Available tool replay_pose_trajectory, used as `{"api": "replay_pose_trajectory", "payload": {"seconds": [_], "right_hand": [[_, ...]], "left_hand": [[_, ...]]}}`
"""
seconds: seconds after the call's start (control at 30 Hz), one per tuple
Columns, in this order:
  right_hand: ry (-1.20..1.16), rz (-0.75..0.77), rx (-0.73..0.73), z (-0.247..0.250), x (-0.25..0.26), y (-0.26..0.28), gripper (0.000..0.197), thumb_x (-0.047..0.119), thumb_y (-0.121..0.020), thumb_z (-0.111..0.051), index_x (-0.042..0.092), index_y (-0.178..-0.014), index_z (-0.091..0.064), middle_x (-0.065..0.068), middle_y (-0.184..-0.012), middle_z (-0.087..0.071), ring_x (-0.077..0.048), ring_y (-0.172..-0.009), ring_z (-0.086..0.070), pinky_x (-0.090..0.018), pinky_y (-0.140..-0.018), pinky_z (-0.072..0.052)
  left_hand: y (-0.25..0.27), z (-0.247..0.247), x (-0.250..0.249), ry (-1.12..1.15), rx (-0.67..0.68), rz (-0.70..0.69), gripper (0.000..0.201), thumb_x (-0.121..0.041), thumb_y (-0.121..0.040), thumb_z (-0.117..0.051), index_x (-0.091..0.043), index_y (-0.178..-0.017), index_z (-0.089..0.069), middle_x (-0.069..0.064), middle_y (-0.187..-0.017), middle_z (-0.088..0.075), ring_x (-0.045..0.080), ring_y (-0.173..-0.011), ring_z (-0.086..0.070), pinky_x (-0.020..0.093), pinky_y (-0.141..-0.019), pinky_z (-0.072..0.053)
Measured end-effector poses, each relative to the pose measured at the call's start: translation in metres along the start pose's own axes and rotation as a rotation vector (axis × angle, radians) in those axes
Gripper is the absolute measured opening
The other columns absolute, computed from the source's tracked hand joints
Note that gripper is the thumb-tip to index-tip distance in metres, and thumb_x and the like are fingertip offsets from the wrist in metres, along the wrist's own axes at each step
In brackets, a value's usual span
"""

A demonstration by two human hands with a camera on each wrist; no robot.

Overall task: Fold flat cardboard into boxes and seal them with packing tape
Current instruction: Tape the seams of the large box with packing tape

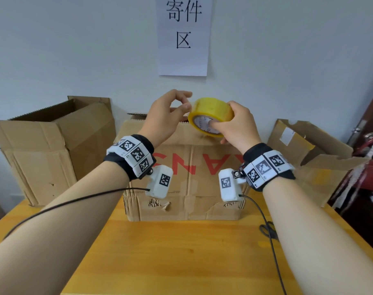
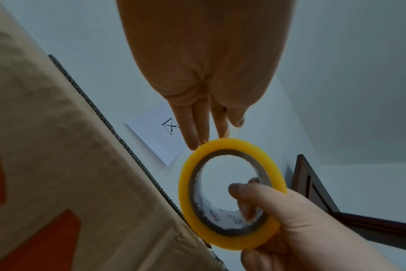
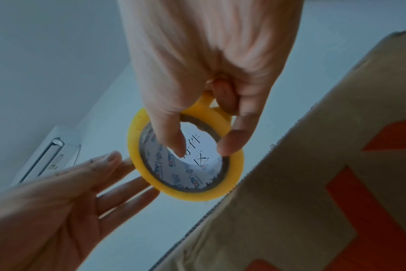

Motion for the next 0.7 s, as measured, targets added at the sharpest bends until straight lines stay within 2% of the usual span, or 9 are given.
{"api": "replay_pose_trajectory", "payload": {"seconds": [0.07,0.17,0.27,0.37,0.5,0.53,0.6,0.63,0.7], "right_hand": [[-0.008,-0.014,-0.019,0.001,0.000,-0.001,0.023,0.019,-0.078,-0.077,0.010,-0.090,-0.058,-0.002,-0.077,-0.063,-0.027,-0.057,-0.066,-0.039,-0.041,-0.054],[-0.003,-0.043,-0.015,0.001,-0.001,-0.002,0.025,0.020,-0.078,-0.077,0.009,-0.092,-0.060,-0.002,-0.080,-0.065,-0.026,-0.054,-0.067,-0.046,-0.044,-0.056],[0.007,-0.071,-0.006,0.001,-0.003,-0.002,0.024,0.021,-0.078,-0.077,0.010,-0.093,-0.061,-0.001,-0.081,-0.066,-0.026,-0.054,-0.068,-0.050,-0.048,-0.057],[0.010,-0.085,0.000,0.001,-0.002,-0.002,0.024,0.021,-0.079,-0.077,0.012,-0.094,-0.061,-0.001,-0.083,-0.066,-0.025,-0.057,-0.069,-0.049,-0.048,-0.058],[0.011,-0.110,0.019,0.002,-0.001,-0.002,0.024,0.022,-0.078,-0.078,0.014,-0.094,-0.063,-0.003,-0.087,-0.067,-0.024,-0.065,-0.070,-0.042,-0.047,-0.060],[0.011,-0.114,0.022,0.002,-0.002,-0.003,0.024,0.023,-0.077,-0.079,0.014,-0.094,-0.063,-0.004,-0.086,-0.067,-0.024,-0.067,-0.070,-0.041,-0.047,-0.060],[0.026,-0.113,0.011,0.003,-0.003,-0.004,0.025,0.025,-0.074,-0.079,0.013,-0.088,-0.063,-0.003,-0.082,-0.066,-0.026,-0.073,-0.069,-0.041,-0.051,-0.060],[0.043,-0.109,0.000,0.004,-0.002,-0.004,0.026,0.027,-0.073,-0.079,0.013,-0.085,-0.061,-0.002,-0.078,-0.065,-0.028,-0.075,-0.068,-0.041,-0.055,-0.060],[0.063,-0.107,-0.017,0.005,-0.002,-0.006,0.028,0.030,-0.071,-0.079,0.012,-0.081,-0.059,-0.002,-0.075,-0.063,-0.031,-0.079,-0.066,-0.044,-0.064,-0.058]], "left_hand": [[-0.001,-0.003,-0.004,-0.009,-0.005,-0.019,0.013,-0.013,-0.100,-0.058,-0.017,-0.087,-0.055,-0.004,-0.118,-0.070,0.015,-0.097,-0.072,0.041,-0.088,-0.060],[-0.002,-0.002,-0.005,0.042,-0.007,-0.013,0.010,-0.010,-0.100,-0.057,-0.012,-0.091,-0.054,0.002,-0.109,-0.074,0.016,-0.102,-0.071,0.041,-0.088,-0.060],[0.001,-0.002,-0.008,0.078,-0.004,-0.014,0.009,-0.009,-0.102,-0.054,-0.008,-0.094,-0.052,0.008,-0.112,-0.074,0.017,-0.103,-0.071,0.034,-0.085,-0.060],[0.003,-0.002,-0.013,0.113,0.000,-0.015,0.009,-0.009,-0.103,-0.052,-0.007,-0.094,-0.051,0.009,-0.111,-0.073,0.018,-0.102,-0.072,0.033,-0.084,-0.060],[0.005,-0.002,-0.015,0.060,0.005,-0.023,0.012,-0.017,-0.102,-0.055,-0.017,-0.091,-0.052,0.008,-0.110,-0.073,0.018,-0.105,-0.070,0.043,-0.090,-0.059],[0.006,-0.001,-0.018,0.035,0.005,-0.039,0.012,-0.019,-0.102,-0.055,-0.019,-0.090,-0.052,0.006,-0.108,-0.074,0.014,-0.105,-0.070,0.039,-0.090,-0.058],[0.007,0.001,-0.031,-0.024,0.017,-0.092,0.013,-0.018,-0.103,-0.054,-0.019,-0.091,-0.051,-0.001,-0.105,-0.076,0.003,-0.103,-0.068,0.021,-0.087,-0.051],[0.007,0.001,-0.038,-0.046,0.030,-0.120,0.012,-0.018,-0.103,-0.055,-0.017,-0.092,-0.051,-0.003,-0.103,-0.076,0.001,-0.102,-0.067,0.016,-0.086,-0.047],[0.006,0.001,-0.047,-0.039,0.064,-0.140,0.010,-0.017,-0.102,-0.056,-0.011,-0.094,-0.053,-0.001,-0.103,-0.076,0.005,-0.103,-0.069,0.018,-0.085,-0.048]]}}
Point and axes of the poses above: each hand's wrist, its own y-axis away from the middle knuckle, its own z-axis out of the back of the hand, x = y × z, the point moved 9 cm from there along -y, towards the middle knuckle
